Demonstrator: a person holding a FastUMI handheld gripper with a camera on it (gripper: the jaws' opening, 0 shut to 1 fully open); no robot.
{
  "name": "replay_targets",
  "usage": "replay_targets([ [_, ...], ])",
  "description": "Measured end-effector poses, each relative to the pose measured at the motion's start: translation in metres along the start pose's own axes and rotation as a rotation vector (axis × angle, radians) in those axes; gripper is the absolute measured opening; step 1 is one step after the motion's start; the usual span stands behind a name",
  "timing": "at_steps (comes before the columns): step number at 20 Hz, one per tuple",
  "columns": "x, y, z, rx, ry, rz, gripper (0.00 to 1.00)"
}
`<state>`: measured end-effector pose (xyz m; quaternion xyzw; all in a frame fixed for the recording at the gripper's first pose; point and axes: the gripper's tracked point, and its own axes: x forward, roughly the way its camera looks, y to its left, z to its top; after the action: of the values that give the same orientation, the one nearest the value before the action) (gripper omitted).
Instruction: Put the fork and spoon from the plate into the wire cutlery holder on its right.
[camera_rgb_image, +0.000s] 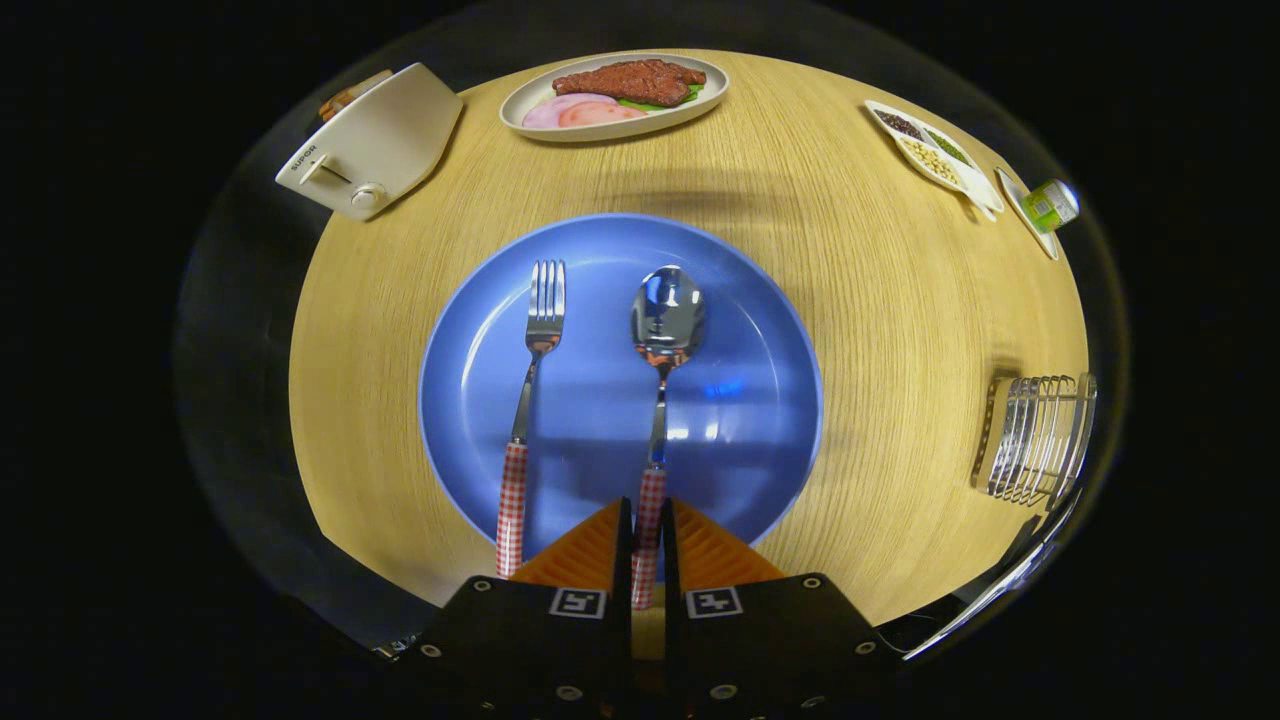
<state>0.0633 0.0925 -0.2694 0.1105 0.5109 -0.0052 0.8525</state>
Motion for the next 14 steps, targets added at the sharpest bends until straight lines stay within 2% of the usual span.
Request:
replay_targets([
  [3,-0.005,-0.002,-0.003,-0.021,0.008,0.015,0.09],
  [10,-0.062,-0.041,0.012,-0.009,-0.080,0.043,0.08],
  [14,-0.101,-0.097,0.012,-0.001,-0.131,-0.017,0.08],
])
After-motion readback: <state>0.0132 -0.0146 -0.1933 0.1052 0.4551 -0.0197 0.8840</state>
